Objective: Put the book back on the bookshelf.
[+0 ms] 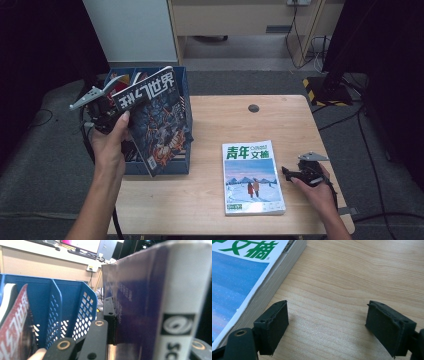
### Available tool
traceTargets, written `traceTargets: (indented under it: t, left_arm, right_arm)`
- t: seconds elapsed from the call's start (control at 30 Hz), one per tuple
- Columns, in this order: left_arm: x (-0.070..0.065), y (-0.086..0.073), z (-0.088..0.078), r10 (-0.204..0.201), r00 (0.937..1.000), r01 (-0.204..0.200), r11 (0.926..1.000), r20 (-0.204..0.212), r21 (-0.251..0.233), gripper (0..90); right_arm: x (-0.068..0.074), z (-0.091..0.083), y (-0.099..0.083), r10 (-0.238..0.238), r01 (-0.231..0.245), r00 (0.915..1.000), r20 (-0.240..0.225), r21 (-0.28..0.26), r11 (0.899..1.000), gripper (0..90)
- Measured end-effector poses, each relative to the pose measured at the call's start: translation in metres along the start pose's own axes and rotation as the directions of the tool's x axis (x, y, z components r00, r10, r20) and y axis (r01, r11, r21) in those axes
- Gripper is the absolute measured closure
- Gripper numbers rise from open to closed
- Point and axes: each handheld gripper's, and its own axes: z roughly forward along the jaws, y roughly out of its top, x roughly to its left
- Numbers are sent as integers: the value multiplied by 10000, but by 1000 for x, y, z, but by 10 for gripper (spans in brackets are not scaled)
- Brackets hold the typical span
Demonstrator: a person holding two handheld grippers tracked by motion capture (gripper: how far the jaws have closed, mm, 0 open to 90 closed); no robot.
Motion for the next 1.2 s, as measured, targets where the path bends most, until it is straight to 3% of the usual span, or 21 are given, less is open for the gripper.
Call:
traceTargets:
  t: [1.2]
  left_arm:
    - [32,10,-24,-48,9953,26,9998,-972,-220,821]
  right_arm:
    - [0,0,0,2,-2,10000,0,3,10000,181]
